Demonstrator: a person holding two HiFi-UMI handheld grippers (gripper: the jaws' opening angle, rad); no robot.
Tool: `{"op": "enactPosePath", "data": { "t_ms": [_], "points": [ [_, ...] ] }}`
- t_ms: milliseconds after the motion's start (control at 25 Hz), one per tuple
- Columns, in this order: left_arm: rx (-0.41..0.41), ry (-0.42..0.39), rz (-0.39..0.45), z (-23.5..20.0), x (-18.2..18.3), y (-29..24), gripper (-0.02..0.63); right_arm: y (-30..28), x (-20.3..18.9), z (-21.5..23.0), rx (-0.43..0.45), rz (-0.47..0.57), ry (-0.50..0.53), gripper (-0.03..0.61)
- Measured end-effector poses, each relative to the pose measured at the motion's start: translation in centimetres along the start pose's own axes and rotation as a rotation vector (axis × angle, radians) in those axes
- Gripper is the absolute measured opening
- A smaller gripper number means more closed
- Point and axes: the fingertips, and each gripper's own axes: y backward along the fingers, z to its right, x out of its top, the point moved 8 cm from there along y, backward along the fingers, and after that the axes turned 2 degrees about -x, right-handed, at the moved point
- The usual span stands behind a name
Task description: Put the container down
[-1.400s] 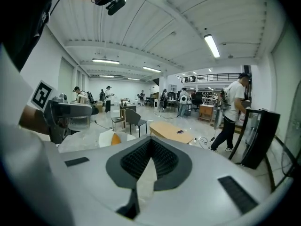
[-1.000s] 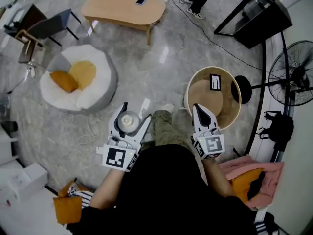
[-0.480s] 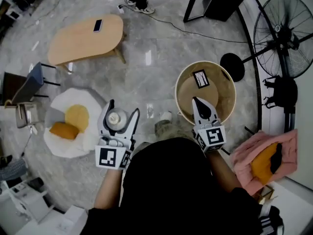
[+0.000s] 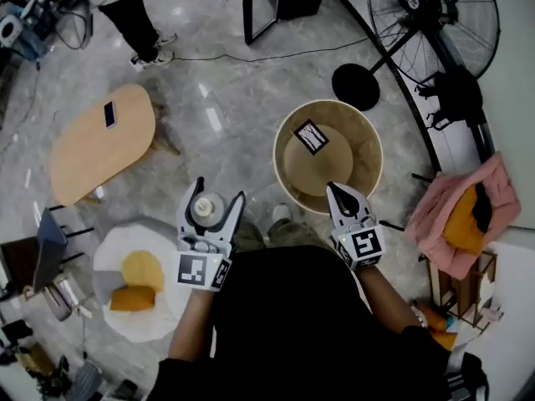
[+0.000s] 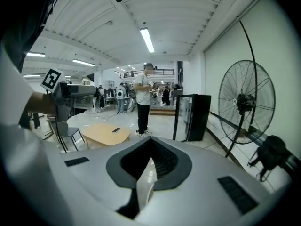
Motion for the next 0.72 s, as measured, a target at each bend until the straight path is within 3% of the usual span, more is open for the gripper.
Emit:
{"op": "enactPosePath", "data": {
  "t_ms": [240,320,400,520,720],
  "points": [
    [-0.284,-0.029,-0.085,-6.7,0.8,-8.4,0.348,-2.9,2.0,-1.6,-0.256,0.029,-0.086,0.021],
    [-0.341,-0.029,-0.121,-8.4,2.4,-10.6,0.348,-4.1,3.0,-2.2,-0.334,0.056,-0.161,0.021],
    [-0.417,-0.033,-0.105,-10.2,2.1,-11.4,0.348,-5.3,3.8,-2.9,-0.395,0.073,-0.229,0.021],
    [-0.539,-0.042,-0.111,-12.4,1.8,-12.9,0.348,-7.3,5.4,-4.0,-0.479,0.083,-0.233,0.021],
    [-0.646,-0.046,-0.145,-14.5,1.6,-14.6,0.348,-8.8,7.2,-5.1,-0.577,0.099,-0.222,0.021]
  ]
}}
